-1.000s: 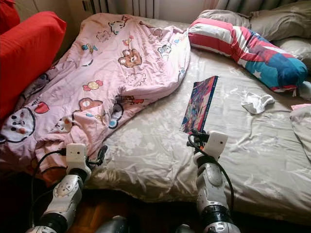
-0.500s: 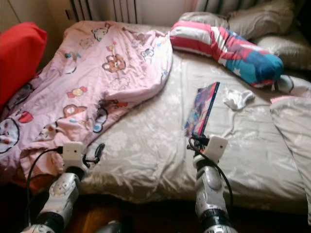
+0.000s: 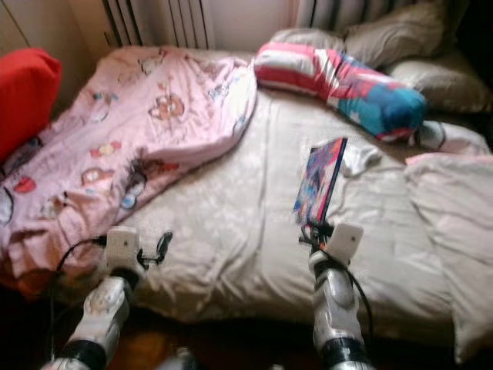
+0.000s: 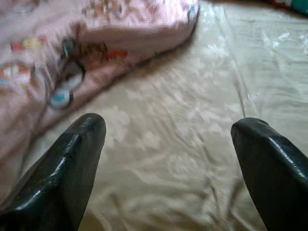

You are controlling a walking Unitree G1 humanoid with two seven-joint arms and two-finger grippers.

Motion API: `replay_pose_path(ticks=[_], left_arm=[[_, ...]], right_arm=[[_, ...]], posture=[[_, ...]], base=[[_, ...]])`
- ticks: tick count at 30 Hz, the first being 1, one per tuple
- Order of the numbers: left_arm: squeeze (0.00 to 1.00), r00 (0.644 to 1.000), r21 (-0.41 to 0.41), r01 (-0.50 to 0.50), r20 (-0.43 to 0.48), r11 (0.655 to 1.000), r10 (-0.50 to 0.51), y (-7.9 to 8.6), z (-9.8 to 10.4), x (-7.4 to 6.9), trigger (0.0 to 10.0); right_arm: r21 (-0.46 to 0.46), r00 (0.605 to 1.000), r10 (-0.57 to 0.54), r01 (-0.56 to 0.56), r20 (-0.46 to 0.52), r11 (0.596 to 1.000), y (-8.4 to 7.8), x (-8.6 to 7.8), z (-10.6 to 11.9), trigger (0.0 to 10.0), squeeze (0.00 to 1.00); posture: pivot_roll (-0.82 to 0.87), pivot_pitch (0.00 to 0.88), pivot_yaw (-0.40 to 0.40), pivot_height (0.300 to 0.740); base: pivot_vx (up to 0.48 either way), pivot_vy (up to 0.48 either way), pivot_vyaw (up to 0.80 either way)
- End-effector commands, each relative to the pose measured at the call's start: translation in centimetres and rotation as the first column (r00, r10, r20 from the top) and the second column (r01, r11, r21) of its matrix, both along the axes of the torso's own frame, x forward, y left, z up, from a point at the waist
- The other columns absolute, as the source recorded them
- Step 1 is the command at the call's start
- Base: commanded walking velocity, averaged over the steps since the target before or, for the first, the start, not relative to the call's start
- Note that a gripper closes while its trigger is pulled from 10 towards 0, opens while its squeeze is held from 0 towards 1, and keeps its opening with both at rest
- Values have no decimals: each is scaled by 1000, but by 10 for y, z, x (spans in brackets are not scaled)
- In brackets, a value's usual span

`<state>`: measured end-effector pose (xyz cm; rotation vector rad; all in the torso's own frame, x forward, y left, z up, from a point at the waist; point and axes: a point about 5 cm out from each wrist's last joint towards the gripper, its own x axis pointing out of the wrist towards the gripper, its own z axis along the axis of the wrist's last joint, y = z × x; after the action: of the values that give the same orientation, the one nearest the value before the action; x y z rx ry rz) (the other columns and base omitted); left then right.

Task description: Clean up the room

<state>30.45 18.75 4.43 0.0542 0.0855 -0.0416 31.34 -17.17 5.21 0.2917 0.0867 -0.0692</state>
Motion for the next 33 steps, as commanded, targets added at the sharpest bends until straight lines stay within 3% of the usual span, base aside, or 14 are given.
replay_pose_path(ticks=[1,11,33], left_arm=[[0,1000,17,1,-14,1000,0,3,-3,-2,10000],[0,1000,14,-4,-14,1000,4,2,-3,-2,10000],[0,1000,-17,5,-8,1000,-5,0,-3,-3,10000]], right_arm=[[-8,998,14,-14,54,1000,3,4,10,10000,0],[-29,998,27,-26,62,999,3,5,12,10000,0],[-42,998,39,-37,51,998,4,5,11,10000,0]], posture=[[113,141,-16,740],[111,162,-23,740],[113,178,-24,740]], base=[[0,-379,0],[0,-360,0],[0,0,0]])
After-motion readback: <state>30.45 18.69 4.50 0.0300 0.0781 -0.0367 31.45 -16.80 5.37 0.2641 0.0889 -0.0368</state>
